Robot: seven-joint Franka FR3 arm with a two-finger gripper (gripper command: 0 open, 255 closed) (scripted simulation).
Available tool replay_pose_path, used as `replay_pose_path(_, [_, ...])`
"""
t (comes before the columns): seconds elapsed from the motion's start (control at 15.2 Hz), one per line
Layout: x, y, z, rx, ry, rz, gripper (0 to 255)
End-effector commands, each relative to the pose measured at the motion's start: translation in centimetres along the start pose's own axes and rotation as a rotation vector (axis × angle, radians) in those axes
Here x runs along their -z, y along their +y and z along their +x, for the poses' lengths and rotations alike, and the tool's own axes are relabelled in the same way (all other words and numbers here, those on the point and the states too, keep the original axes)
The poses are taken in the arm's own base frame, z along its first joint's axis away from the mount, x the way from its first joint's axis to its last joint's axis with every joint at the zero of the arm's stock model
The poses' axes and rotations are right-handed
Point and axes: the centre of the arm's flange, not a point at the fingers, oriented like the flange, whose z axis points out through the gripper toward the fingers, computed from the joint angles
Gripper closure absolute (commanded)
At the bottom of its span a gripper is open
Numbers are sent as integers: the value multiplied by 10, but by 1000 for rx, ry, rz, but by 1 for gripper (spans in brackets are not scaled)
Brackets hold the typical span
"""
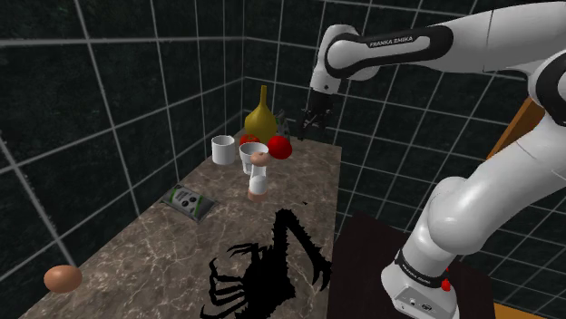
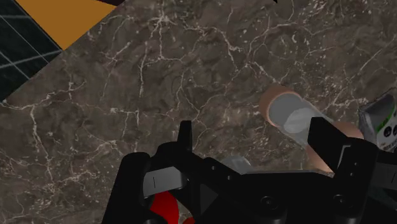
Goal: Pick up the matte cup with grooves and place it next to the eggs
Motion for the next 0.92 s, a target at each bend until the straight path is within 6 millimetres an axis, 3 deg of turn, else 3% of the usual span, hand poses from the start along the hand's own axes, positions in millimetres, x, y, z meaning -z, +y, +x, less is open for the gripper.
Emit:
replay_pose_path(0.0, [-11, 0, 21, -10, 11, 4, 0])
replay_pose_path(0.86, [-91, 15, 163, -76, 69, 29, 0])
